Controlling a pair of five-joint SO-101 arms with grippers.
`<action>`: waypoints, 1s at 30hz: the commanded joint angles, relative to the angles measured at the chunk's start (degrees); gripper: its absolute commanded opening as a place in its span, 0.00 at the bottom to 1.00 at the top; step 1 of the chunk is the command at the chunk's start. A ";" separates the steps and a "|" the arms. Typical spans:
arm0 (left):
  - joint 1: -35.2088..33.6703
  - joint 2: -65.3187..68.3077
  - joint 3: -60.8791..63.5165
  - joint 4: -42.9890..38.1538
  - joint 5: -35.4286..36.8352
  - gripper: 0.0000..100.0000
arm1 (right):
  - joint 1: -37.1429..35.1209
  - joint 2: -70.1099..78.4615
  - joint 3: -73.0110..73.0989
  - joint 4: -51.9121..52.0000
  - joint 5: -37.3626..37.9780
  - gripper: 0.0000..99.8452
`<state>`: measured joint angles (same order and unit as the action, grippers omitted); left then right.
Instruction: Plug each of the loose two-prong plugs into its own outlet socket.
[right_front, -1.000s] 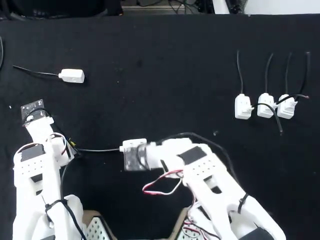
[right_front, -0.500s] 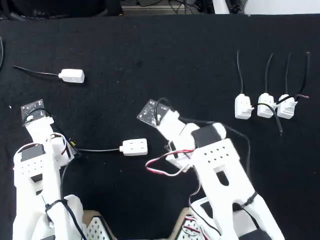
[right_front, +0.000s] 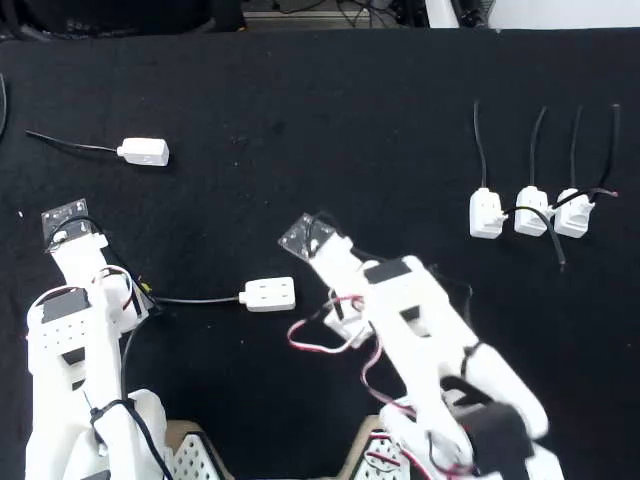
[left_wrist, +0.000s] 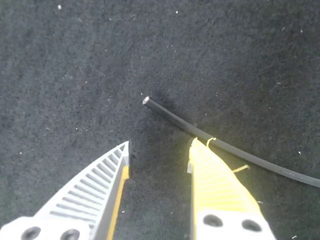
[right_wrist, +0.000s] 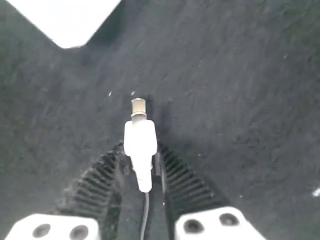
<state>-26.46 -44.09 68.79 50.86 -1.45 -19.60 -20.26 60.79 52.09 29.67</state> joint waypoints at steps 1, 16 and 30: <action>-0.40 -1.23 -3.12 -0.26 0.62 0.19 | 0.70 3.30 -5.23 2.55 -1.23 0.09; -0.31 -1.05 -3.12 -0.26 0.62 0.19 | 0.88 -11.30 -5.05 8.70 -1.23 0.01; 17.89 -1.23 -11.65 -0.26 3.34 0.20 | -16.26 -27.56 0.22 -4.57 -16.26 0.01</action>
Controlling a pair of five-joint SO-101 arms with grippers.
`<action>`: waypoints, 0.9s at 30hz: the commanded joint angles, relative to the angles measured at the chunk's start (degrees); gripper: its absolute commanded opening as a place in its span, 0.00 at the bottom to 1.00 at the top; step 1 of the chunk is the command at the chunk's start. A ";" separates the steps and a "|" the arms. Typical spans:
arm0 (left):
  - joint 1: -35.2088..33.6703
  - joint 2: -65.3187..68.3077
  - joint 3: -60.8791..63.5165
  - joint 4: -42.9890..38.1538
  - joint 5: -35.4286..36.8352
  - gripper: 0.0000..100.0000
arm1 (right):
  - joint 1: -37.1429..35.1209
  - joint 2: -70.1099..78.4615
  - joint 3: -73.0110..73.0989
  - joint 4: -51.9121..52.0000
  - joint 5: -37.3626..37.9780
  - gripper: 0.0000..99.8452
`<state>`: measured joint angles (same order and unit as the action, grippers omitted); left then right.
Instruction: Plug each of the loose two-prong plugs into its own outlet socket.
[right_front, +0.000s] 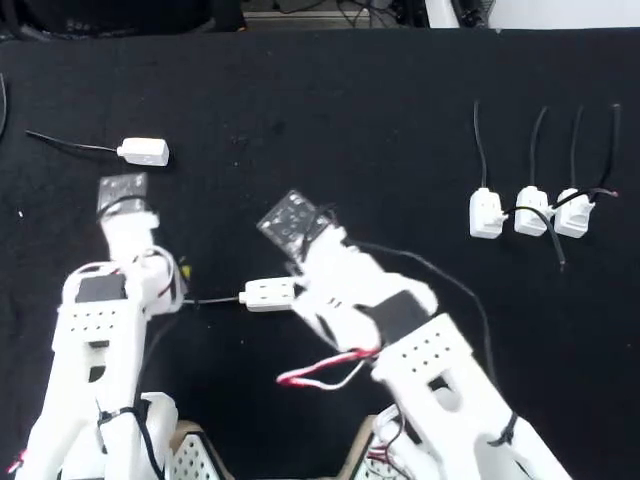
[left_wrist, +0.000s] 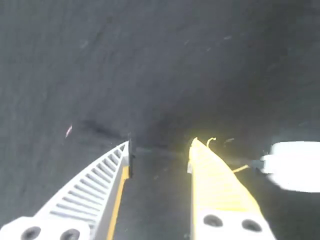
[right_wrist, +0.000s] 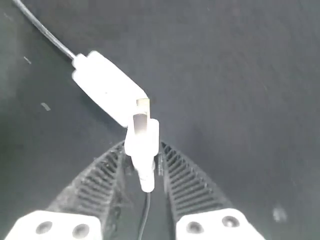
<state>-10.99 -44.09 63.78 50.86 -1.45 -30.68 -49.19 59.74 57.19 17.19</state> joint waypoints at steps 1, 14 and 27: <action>2.42 -1.23 -6.99 -0.26 4.66 0.20 | -6.33 2.59 1.80 -12.57 -4.31 0.01; 3.03 -12.57 1.36 -4.66 7.82 0.20 | -14.51 21.85 1.98 -31.74 -8.44 0.01; 10.77 -39.38 16.66 -6.33 7.47 0.20 | -20.57 24.31 2.15 -35.25 -13.63 0.01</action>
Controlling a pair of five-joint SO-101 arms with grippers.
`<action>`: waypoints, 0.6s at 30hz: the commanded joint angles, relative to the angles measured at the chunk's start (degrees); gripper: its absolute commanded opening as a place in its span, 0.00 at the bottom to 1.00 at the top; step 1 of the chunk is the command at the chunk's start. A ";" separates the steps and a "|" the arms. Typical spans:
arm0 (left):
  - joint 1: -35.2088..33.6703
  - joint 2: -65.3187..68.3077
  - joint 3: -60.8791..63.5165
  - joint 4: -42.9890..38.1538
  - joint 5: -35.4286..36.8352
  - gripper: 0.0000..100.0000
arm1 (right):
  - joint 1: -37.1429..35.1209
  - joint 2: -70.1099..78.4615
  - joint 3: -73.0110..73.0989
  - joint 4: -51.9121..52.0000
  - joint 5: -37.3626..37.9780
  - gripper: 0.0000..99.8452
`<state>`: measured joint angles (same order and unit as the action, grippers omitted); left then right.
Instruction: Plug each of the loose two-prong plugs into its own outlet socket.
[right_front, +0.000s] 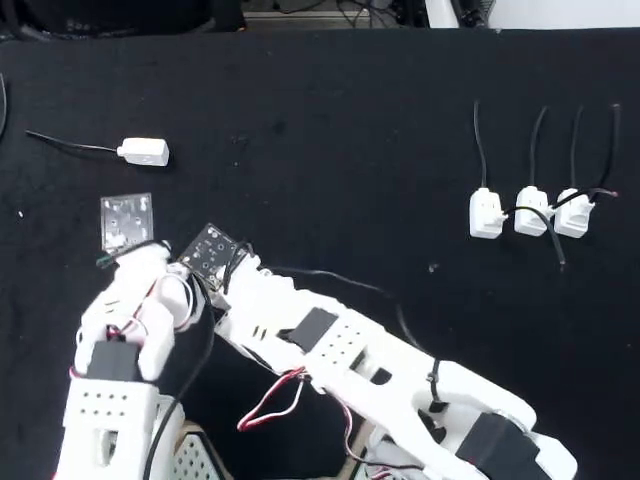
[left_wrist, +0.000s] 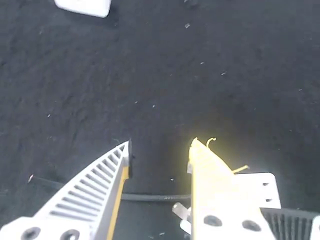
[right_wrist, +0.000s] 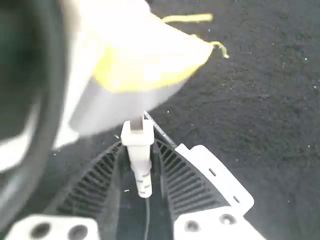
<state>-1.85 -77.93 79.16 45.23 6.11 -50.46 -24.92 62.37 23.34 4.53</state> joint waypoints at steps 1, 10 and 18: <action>1.54 -6.51 1.98 -0.70 -0.18 0.20 | -0.79 -0.04 -0.48 -1.23 -1.05 0.01; 1.63 -9.14 5.76 -0.53 -3.69 0.20 | -0.70 -9.89 3.47 -0.44 -0.97 0.01; 1.63 -9.14 5.93 0.09 -4.04 0.20 | 0.18 -21.05 8.57 -0.26 -0.62 0.01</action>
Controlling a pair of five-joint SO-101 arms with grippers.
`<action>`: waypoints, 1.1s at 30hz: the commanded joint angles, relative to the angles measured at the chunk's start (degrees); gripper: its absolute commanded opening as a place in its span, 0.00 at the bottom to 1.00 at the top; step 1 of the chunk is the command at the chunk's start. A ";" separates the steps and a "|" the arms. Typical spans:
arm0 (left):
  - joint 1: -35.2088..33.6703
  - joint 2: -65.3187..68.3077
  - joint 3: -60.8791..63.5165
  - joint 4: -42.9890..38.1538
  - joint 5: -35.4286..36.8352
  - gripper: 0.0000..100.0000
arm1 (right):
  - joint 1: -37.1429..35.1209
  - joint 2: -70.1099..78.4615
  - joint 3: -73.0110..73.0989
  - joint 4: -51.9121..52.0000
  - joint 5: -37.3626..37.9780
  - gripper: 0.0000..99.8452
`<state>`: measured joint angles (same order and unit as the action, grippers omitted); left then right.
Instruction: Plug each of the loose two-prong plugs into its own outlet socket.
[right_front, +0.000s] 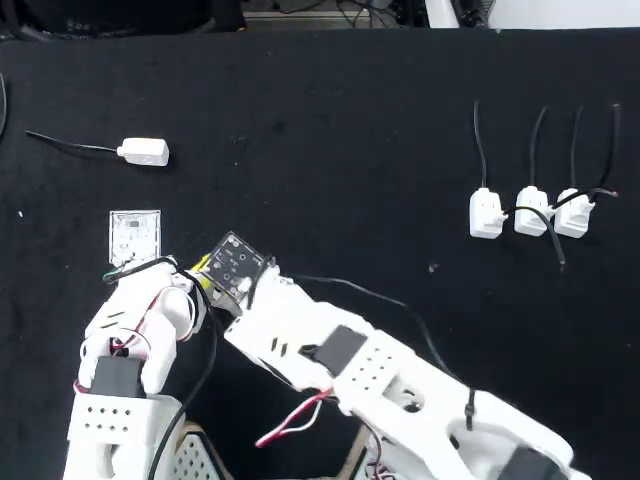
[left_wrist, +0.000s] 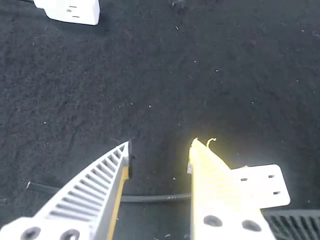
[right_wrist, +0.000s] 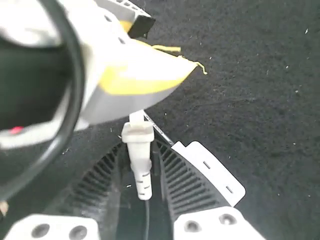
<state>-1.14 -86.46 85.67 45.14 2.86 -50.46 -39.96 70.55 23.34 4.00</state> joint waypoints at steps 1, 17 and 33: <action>0.92 -0.97 -0.57 0.88 -0.79 0.20 | 0.88 -7.08 0.75 -0.18 -0.09 0.01; 0.92 -0.70 -0.48 1.85 -0.79 0.20 | 3.25 -23.96 8.31 -0.26 -0.70 0.01; 0.92 -0.97 0.84 1.58 -0.53 0.20 | 3.43 -26.86 9.89 -0.53 -2.99 0.01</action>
<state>-0.97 -87.43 86.11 46.37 2.68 -49.32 -64.13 81.36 23.52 1.63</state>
